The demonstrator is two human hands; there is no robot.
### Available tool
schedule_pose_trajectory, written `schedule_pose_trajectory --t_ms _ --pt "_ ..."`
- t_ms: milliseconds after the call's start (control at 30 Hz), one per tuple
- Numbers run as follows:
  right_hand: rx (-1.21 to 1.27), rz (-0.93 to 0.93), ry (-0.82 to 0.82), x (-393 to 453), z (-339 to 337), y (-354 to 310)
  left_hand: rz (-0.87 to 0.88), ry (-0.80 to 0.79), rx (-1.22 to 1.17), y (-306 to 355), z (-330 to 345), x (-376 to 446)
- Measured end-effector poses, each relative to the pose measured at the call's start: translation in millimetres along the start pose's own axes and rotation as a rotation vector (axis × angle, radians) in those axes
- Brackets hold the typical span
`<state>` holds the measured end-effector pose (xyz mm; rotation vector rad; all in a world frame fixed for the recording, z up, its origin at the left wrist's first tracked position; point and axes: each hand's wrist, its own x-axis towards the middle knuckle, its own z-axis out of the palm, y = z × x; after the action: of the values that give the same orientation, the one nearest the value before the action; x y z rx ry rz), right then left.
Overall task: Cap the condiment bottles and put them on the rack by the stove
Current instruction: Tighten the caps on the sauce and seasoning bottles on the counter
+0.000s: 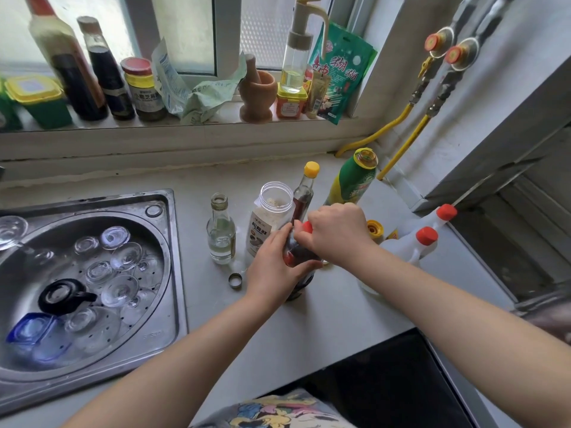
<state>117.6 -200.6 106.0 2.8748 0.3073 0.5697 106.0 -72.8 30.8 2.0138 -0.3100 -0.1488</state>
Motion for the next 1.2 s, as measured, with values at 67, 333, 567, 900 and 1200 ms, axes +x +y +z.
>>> schedule_pose_trajectory --t_ms 67,333,567,900,1200 --pt "-0.024 0.038 -0.006 -4.6 -3.5 -5.0 -0.038 -0.009 -0.073 -3.2 0.0 -0.5" --pt "0.562 0.168 -0.240 -31.4 -3.1 0.1 -0.156 0.008 -0.024 -25.1 4.0 -23.2" --pt "0.734 0.327 -0.162 -62.8 -4.6 34.9 -0.137 0.031 0.125 -2.2 34.4 -19.4" --pt "0.734 0.432 -0.189 -90.6 0.3 98.1 -0.099 -0.005 0.102 29.9 95.6 -10.5" --pt "0.541 0.297 -0.362 -79.7 -2.7 114.5 -0.169 -0.063 -0.002 26.5 109.7 -4.9"
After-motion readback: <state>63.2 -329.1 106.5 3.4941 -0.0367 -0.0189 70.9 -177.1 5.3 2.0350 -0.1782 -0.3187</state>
